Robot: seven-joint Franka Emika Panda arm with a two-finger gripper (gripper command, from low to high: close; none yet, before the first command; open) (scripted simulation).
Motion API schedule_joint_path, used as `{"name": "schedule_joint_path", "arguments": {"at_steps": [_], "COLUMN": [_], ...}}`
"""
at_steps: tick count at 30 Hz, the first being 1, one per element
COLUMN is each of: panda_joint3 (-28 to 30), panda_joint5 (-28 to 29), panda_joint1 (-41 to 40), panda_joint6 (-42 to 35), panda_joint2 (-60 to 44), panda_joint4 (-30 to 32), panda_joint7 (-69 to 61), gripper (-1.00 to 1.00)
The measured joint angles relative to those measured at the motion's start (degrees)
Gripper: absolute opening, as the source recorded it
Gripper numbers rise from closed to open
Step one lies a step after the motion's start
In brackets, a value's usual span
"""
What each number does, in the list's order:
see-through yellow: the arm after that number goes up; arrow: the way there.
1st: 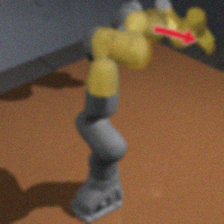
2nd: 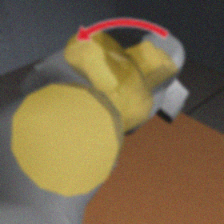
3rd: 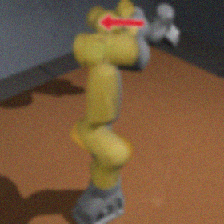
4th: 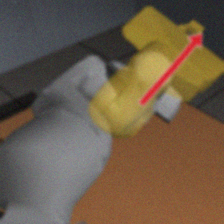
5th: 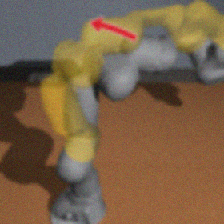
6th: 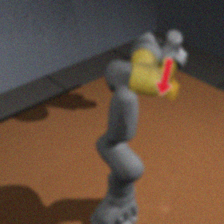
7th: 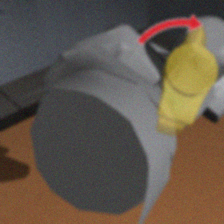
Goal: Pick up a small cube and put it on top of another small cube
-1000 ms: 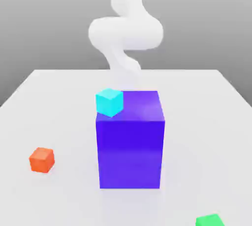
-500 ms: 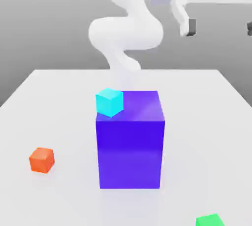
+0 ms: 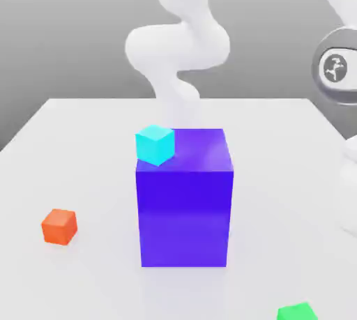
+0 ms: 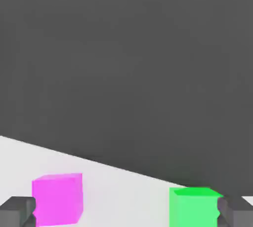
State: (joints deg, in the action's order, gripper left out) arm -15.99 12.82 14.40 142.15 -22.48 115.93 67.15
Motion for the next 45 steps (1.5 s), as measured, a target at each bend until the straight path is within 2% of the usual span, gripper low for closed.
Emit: {"name": "schedule_joint_path", "arguments": {"at_steps": [7,8,14,20,34,43,45], "panda_joint3": [1.86,2.39,2.67,0.64,5.92,10.66,11.44], "panda_joint5": [3.11,3.63,3.74,0.26,-8.51,-10.52,-10.32], "panda_joint1": [5.3,5.74,5.98,3.92,1.02,0.33,0.49], "panda_joint6": [5.48,6.63,7.28,1.77,0.91,1.02,3.44], "panda_joint2": [-14.52,-16.15,-16.96,-9.13,-1.62,4.11,2.19], "panda_joint4": [-3.56,-3.99,-4.21,-1.75,4.82,9.1,9.32], "panda_joint7": [3.73,4.1,4.16,3.63,20.86,34.46,35.95], "gripper": [0.0,-1.0,-1.0,-1.0,-1.0,-1.0,-1.0]}}
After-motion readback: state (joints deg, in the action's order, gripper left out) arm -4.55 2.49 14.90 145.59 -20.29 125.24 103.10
